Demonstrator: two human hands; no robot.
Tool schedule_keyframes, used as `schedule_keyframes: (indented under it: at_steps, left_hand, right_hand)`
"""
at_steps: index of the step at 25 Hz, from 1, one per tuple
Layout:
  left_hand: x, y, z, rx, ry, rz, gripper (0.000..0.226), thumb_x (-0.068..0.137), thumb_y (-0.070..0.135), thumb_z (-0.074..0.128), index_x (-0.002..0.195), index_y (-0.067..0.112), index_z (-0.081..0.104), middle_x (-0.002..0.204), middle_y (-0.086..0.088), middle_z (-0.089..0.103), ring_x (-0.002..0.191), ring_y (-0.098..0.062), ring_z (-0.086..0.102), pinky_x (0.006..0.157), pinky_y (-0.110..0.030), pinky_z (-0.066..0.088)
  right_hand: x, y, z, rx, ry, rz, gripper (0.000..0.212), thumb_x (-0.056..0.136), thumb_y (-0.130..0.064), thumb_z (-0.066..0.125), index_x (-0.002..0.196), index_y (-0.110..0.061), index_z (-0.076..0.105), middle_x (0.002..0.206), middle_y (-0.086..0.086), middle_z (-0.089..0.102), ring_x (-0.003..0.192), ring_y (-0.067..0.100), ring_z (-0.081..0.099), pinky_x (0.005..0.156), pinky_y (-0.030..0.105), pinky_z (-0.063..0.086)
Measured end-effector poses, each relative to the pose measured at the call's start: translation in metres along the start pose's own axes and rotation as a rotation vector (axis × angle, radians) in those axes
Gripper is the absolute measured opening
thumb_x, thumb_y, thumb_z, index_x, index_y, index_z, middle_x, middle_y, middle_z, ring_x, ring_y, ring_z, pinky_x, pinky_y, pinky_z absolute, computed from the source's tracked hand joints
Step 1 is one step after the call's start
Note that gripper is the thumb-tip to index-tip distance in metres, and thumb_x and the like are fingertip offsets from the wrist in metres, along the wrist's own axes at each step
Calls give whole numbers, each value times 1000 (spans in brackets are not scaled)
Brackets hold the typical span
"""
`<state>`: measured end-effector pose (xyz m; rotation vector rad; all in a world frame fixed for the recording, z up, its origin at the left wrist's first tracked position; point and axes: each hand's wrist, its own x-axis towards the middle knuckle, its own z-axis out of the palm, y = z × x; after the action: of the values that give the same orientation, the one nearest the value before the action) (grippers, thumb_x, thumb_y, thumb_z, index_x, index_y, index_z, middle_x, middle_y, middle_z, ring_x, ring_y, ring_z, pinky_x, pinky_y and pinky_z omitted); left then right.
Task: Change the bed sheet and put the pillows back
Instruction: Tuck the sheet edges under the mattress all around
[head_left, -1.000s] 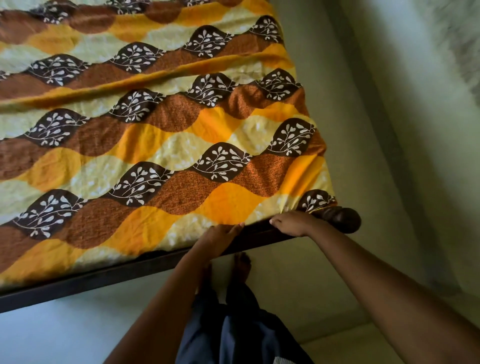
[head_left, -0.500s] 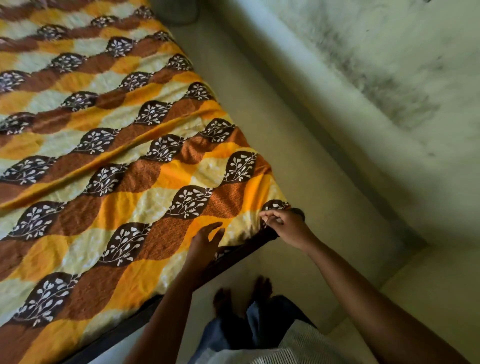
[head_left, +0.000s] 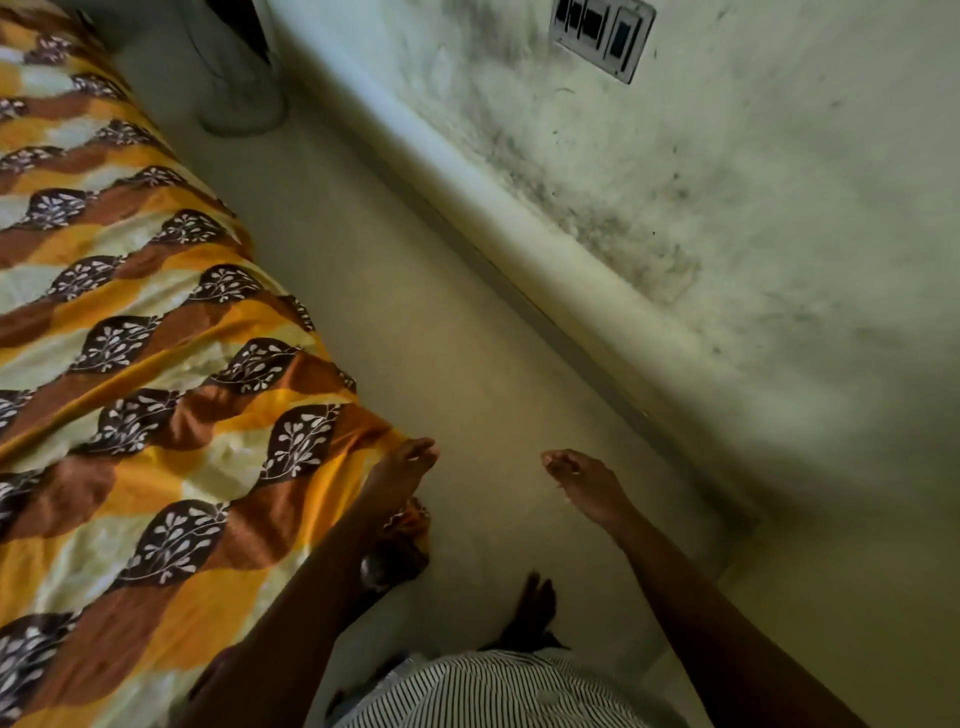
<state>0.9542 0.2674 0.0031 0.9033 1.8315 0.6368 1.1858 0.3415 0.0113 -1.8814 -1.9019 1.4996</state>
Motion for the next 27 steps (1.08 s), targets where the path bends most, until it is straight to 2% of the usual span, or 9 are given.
schedule_keyframes:
  at_steps: [5, 7, 9, 12, 14, 18, 22, 25, 27]
  left_hand:
    - [27, 38, 46, -187, 190, -121, 39, 98, 25, 45, 133, 10, 47, 137, -6, 47, 127, -21, 43, 92, -20, 31]
    - [40, 43, 45, -265, 277, -160, 37, 98, 29, 43, 131, 13, 49, 127, 1, 51, 112, -13, 47, 85, -19, 36]
    - [56, 44, 42, -382, 392, -217, 22, 98, 30, 42, 112, 22, 57, 102, 14, 52, 89, -2, 48, 72, -13, 36]
    - [77, 52, 34, -521, 562, -264, 20, 99, 20, 40, 86, 28, 52, 84, 9, 50, 79, -10, 51, 65, -15, 39]
    - [82, 59, 31, -578, 643, -291, 18, 99, 18, 39, 93, 18, 56, 85, 5, 54, 82, -19, 57, 63, -16, 44]
    - [71, 74, 38, -704, 949, -403, 23, 98, 14, 44, 118, 10, 53, 99, 7, 54, 79, -1, 51, 54, -3, 43]
    - [52, 56, 88, -830, 1321, -617, 26, 95, 15, 50, 119, 14, 59, 118, -8, 61, 97, -18, 59, 78, -26, 51]
    - [52, 57, 129, -936, 1504, -765, 28, 96, 16, 48, 121, 11, 58, 115, -8, 60, 100, -16, 55, 74, -25, 45]
    - [61, 54, 153, -992, 1593, -844, 32, 95, 21, 51, 125, 12, 55, 121, -8, 59, 104, -12, 51, 83, -26, 43]
  right_hand:
    - [78, -12, -54, -81, -98, -118, 29, 94, -32, 53, 116, -17, 64, 115, 2, 66, 92, 11, 58, 66, 15, 39]
    - [112, -32, -57, -136, -167, -190, 28, 94, -31, 53, 115, -16, 64, 115, 4, 66, 87, 9, 54, 56, 2, 35]
    - [148, -60, -55, -176, -241, -288, 25, 94, -28, 53, 114, -17, 64, 116, 1, 66, 90, 5, 54, 56, -4, 34]
    - [195, -104, -45, -241, -343, -430, 23, 94, -24, 54, 112, -15, 66, 117, -1, 66, 93, 3, 54, 59, -7, 33]
    - [214, -128, -37, -289, -398, -493, 24, 94, -24, 54, 112, -15, 66, 115, 1, 66, 93, 5, 55, 58, -3, 35]
    - [238, -165, -8, -416, -614, -641, 22, 92, -23, 56, 111, -15, 66, 111, 3, 67, 93, 9, 59, 58, 4, 38]
    - [230, -183, 38, -506, -875, -776, 26, 91, -23, 59, 115, -17, 64, 112, 3, 66, 101, 13, 61, 77, 18, 45]
    - [225, -177, 70, -552, -1046, -855, 27, 87, -23, 64, 114, -19, 64, 112, 3, 66, 102, 15, 62, 82, 23, 49]
    - [226, -161, 87, -589, -1147, -892, 29, 85, -23, 66, 114, -20, 64, 112, 2, 65, 101, 13, 61, 81, 22, 50]
